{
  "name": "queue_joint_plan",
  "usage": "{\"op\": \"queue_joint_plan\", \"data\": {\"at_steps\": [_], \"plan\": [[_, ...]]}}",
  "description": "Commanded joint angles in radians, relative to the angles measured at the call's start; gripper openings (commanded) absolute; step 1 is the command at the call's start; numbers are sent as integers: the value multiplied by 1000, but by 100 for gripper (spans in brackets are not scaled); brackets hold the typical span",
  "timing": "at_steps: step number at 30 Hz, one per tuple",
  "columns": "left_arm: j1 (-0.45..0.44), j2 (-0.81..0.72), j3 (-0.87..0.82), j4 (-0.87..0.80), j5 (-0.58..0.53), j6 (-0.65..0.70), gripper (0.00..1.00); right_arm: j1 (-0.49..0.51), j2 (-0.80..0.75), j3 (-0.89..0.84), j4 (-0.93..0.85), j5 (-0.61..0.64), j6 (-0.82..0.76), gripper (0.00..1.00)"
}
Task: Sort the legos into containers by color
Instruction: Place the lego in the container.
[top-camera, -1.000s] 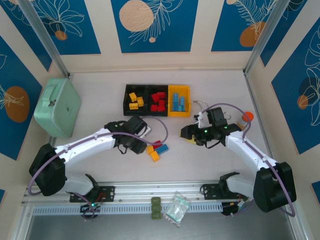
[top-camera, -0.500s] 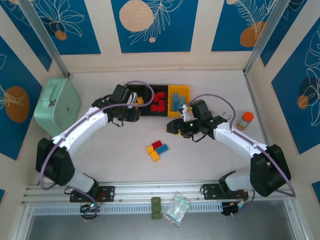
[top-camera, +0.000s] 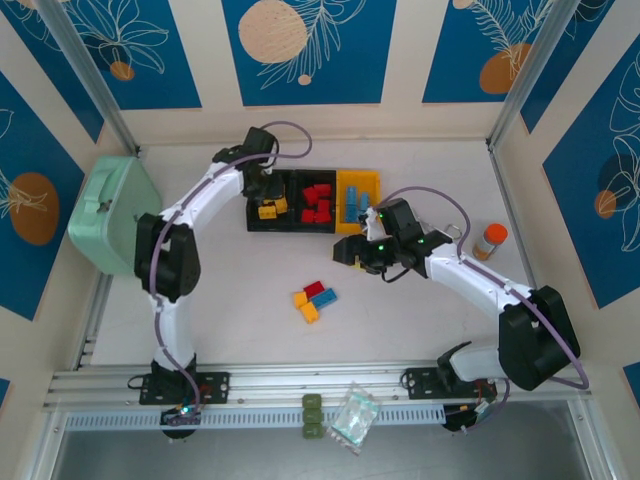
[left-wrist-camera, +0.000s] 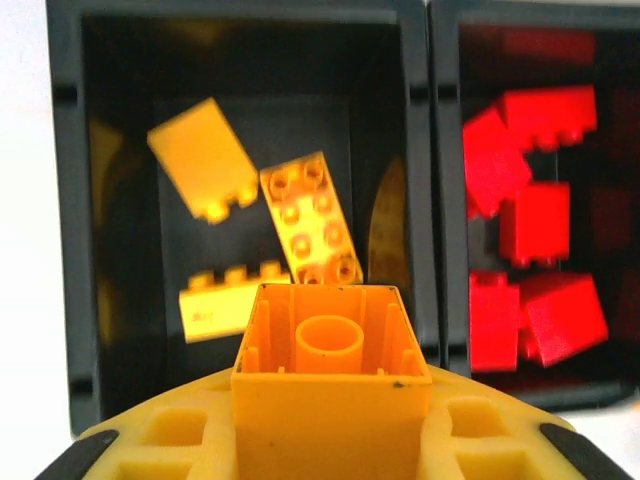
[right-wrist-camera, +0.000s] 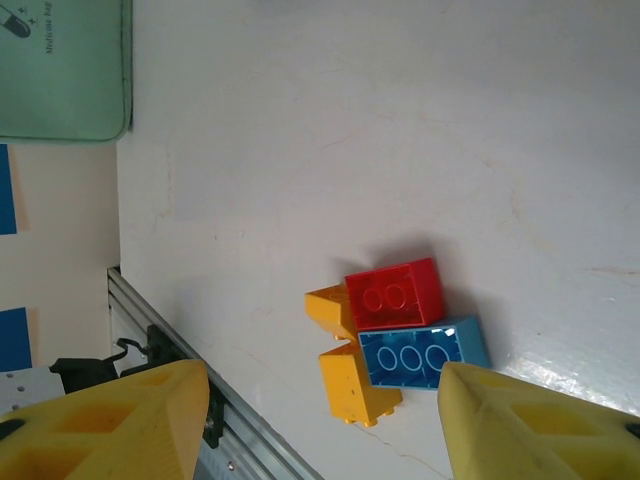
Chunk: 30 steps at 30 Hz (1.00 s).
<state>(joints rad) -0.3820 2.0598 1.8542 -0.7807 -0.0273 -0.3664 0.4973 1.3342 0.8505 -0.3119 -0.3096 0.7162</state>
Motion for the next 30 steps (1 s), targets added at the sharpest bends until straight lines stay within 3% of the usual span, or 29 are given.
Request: {"op": "queue_joint_plan", "data": {"at_steps": [1,12,17,23,30], "plan": [[20,95,130,-83,-35,-24,29,-3,-38,-15,-32,32,18,63],[23,318,399,-146,-72,-40,35,-14,-66,-30,-38,53,32,63],[24,318,410,-147,-88,-40,47,-14,-67,-34,-35,52,36,63],[14,240,375,-154,-69,-33,51,-5,-46,-21,-33,47,31,63],[-1,-35,61,-22,17,-35,54,47,14,68,-136,131,-56,63]]}}
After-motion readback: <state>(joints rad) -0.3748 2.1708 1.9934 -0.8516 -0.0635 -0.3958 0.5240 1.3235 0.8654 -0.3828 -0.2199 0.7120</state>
